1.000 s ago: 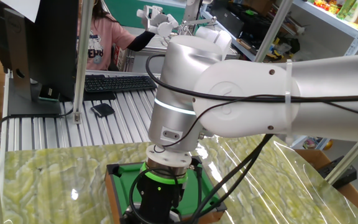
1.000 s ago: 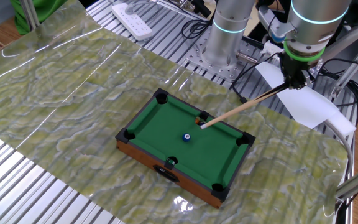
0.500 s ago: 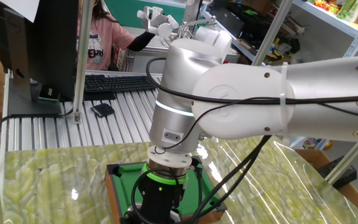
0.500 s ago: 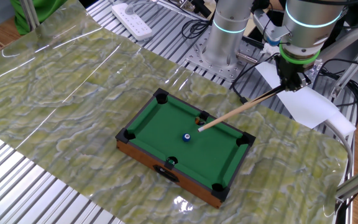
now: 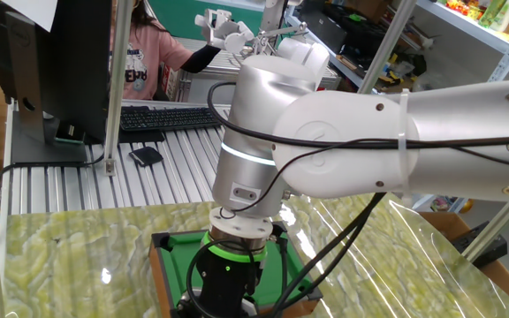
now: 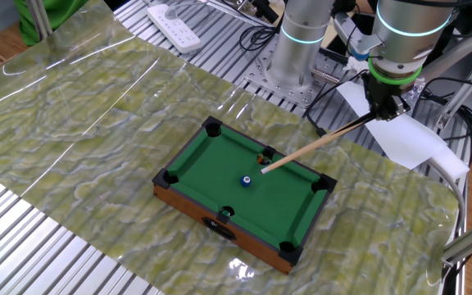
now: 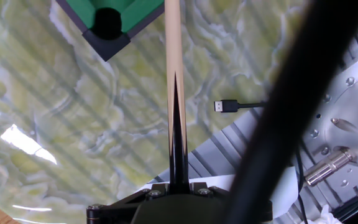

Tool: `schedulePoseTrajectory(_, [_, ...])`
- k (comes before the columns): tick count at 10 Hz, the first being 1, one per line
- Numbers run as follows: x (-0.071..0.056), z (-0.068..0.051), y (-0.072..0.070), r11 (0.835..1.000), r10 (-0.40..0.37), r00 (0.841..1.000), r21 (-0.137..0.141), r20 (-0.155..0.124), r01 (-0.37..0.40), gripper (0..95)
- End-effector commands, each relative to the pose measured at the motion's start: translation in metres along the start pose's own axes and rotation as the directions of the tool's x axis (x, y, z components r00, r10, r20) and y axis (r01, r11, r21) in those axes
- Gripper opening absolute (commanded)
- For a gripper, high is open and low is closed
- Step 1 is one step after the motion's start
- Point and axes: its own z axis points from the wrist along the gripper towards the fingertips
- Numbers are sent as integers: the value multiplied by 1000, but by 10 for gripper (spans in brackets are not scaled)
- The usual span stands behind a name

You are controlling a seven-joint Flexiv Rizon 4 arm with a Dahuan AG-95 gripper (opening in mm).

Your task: Hit the pool ball

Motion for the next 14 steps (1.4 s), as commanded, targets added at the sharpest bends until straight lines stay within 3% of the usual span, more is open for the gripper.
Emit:
schedulePoseTrajectory(1, [0, 0, 1, 1000, 1, 1000, 0, -1, -1, 0])
schedulePoseTrajectory(14, [-15, -3, 2, 1000, -1, 1000, 7, 8, 1, 0])
